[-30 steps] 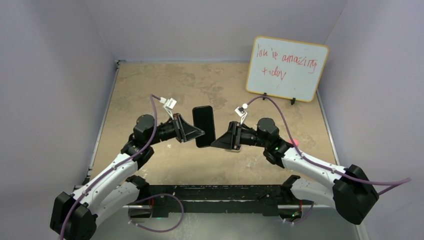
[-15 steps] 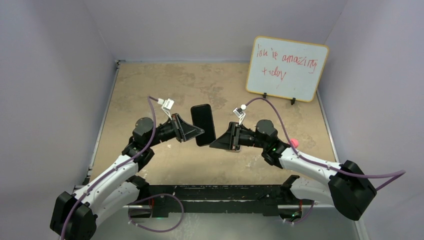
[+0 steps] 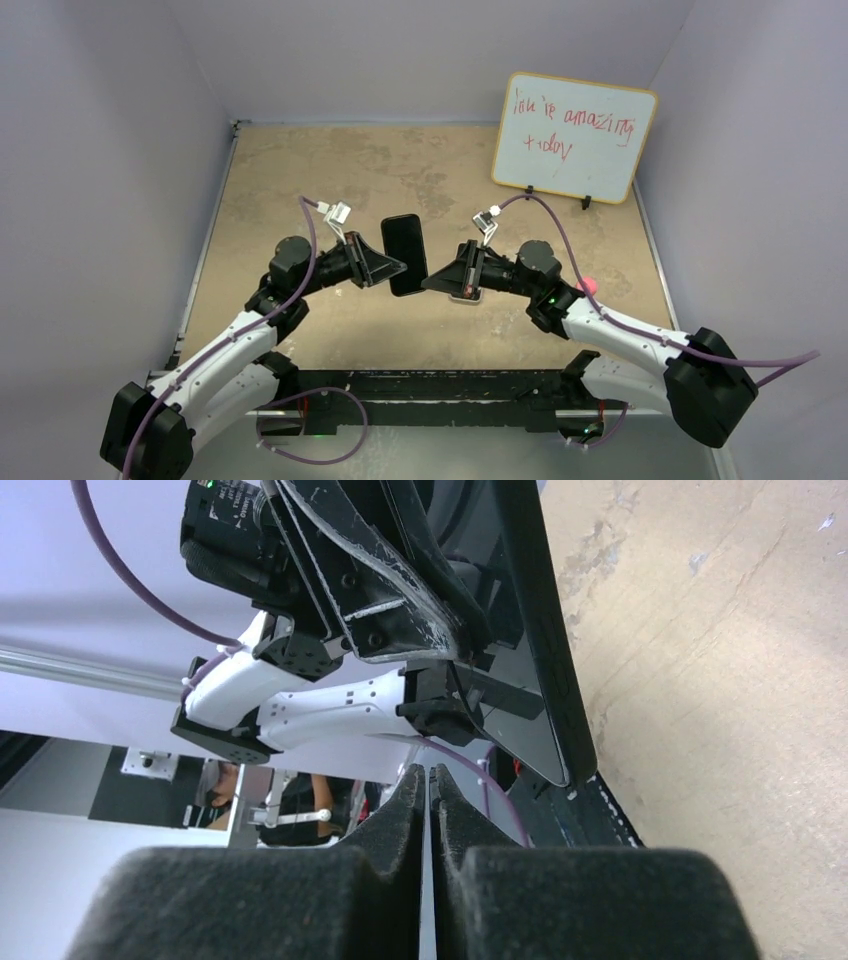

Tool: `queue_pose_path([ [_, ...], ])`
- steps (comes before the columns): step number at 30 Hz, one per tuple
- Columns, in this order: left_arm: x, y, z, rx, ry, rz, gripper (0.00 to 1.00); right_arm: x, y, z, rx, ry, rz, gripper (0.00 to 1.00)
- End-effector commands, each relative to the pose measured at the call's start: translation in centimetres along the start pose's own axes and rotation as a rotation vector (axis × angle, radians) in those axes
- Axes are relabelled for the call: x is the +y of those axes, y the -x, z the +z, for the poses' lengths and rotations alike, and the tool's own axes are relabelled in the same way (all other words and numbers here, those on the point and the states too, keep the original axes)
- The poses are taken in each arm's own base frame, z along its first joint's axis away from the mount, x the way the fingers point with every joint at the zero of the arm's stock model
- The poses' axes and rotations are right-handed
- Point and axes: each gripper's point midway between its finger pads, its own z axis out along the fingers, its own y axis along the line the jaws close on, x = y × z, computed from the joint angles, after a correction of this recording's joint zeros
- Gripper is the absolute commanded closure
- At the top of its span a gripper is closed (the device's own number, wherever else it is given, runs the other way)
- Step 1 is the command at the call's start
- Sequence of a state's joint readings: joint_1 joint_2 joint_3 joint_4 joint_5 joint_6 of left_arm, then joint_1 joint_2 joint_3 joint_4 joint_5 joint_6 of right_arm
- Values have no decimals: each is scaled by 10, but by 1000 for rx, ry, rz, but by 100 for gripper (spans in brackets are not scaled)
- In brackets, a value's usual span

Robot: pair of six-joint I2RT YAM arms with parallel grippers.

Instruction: Put the phone into the phone case

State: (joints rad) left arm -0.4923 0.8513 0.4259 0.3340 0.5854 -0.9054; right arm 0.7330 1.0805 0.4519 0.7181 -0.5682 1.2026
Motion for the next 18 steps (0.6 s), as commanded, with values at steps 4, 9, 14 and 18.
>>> queue_pose_path([
  [4,-26,18,-1,-72,-98,25,100,2,3,1,-28,13,12,60],
  [9,-30,24,-4,-97,-90,-10,100,-1,-4,-2,0,11,5,44],
  [14,-34,34,-9,-163,-97,-81,100,-6,-10,-3,27,12,10,36],
  [18,-39,35,-10,-185,-129,-136,100,1,-7,0,26,27,8,34],
])
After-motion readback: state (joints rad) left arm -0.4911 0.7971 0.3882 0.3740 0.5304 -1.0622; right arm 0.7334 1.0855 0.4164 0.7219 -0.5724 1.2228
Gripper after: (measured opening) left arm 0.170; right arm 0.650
